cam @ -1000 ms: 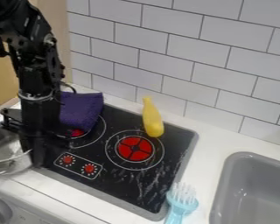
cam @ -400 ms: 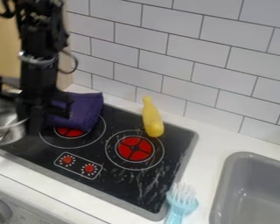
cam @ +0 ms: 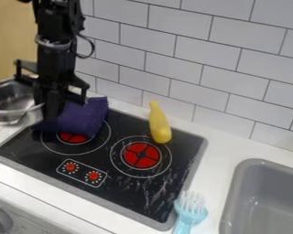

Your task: Place the silver pot above the blue cloth

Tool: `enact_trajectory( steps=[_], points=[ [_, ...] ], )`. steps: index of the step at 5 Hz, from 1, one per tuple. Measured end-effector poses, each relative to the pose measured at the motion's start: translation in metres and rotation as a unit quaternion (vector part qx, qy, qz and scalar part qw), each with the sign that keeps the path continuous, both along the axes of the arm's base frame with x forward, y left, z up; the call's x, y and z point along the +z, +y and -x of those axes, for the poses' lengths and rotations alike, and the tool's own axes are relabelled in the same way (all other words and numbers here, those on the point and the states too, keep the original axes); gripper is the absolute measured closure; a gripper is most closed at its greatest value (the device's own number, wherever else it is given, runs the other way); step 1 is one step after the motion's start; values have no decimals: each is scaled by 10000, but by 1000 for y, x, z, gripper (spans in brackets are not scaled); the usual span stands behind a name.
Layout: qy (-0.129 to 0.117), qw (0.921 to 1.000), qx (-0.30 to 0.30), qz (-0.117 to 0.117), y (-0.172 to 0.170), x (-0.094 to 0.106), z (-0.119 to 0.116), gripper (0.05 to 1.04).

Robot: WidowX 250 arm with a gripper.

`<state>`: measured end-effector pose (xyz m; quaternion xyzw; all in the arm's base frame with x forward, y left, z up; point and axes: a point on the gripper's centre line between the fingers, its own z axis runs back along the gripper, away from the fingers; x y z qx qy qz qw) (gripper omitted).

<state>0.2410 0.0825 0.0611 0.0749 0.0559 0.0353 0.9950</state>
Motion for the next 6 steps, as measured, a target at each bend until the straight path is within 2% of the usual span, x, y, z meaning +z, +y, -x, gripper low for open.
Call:
enact_trajectory(
  steps=[1,2,3,5,6],
  points=[
    [21,9998,-159,86,3,-7,-23,1020],
    [-115,9990,-416,141,-6,-9,-51,1020],
    [-58,9980,-626,54,-17,-21,-60,1020],
    [-27,9977,-673,-50,-18,-31,-64,1020],
    [25,9978,-660,-31,-15,-34,-63,991]
  ],
)
